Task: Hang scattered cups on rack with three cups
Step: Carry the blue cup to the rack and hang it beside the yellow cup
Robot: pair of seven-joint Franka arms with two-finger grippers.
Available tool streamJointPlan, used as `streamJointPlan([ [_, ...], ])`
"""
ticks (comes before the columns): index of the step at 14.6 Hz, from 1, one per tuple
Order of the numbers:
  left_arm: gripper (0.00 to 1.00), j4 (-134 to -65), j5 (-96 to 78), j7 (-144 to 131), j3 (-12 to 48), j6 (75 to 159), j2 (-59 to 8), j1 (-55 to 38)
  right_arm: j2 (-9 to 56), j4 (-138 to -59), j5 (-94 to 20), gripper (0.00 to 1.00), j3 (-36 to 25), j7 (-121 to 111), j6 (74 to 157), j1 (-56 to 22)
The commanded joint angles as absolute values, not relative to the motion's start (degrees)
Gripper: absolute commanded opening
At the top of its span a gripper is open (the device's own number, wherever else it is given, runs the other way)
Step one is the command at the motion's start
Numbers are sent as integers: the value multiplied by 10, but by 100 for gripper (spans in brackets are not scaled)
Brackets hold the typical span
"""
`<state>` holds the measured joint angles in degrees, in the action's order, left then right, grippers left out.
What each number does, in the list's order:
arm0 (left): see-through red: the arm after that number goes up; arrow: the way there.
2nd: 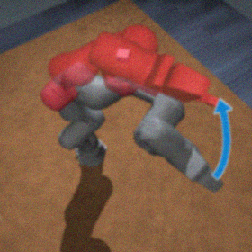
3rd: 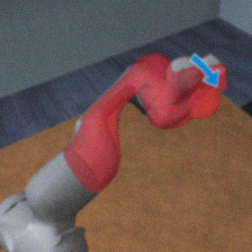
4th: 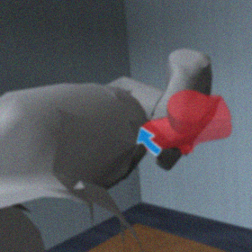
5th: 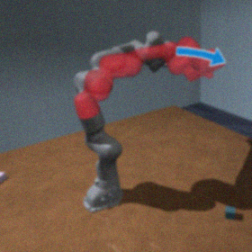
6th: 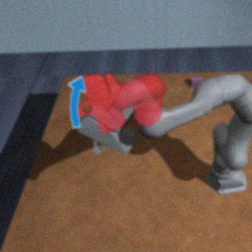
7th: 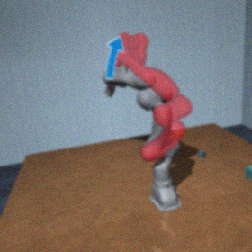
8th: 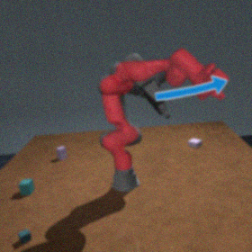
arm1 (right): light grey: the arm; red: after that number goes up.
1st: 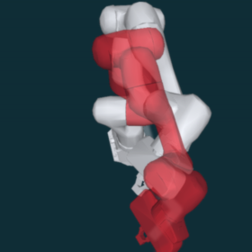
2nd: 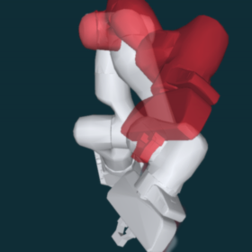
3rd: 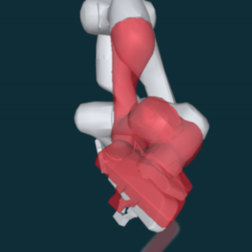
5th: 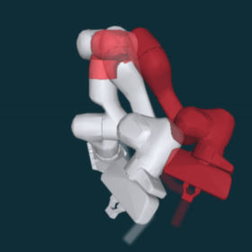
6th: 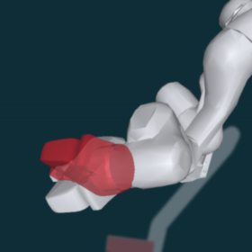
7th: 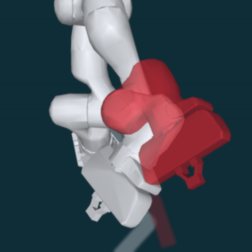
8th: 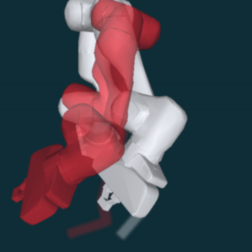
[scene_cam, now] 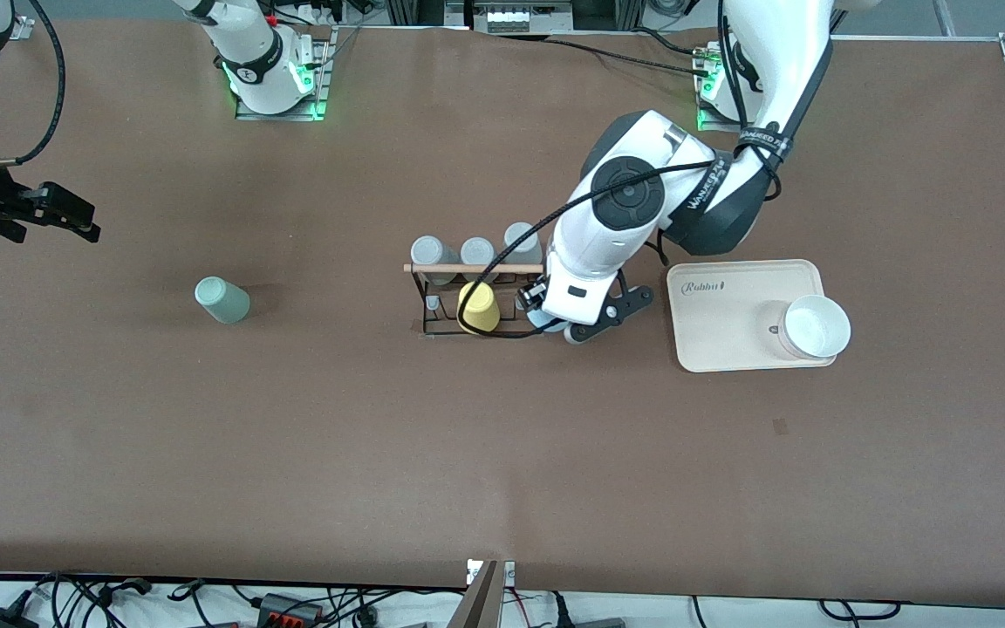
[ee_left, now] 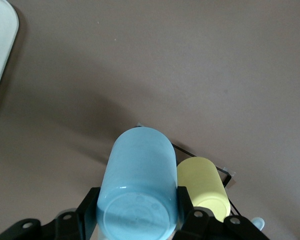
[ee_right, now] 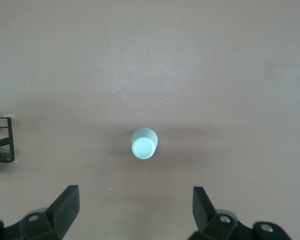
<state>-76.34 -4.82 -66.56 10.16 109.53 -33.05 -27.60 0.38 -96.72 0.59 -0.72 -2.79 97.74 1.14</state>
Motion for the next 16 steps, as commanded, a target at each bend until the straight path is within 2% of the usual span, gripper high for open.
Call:
streamJointPlan([
  [1,43,-739,-50,-686,97,1083,-353,-297,-7,-977,12,100,-6,-33,981,10],
  [16,46,-737,-48,-698,97,1119,-416,-317,3,-977,12,100,-7,-33,981,11],
])
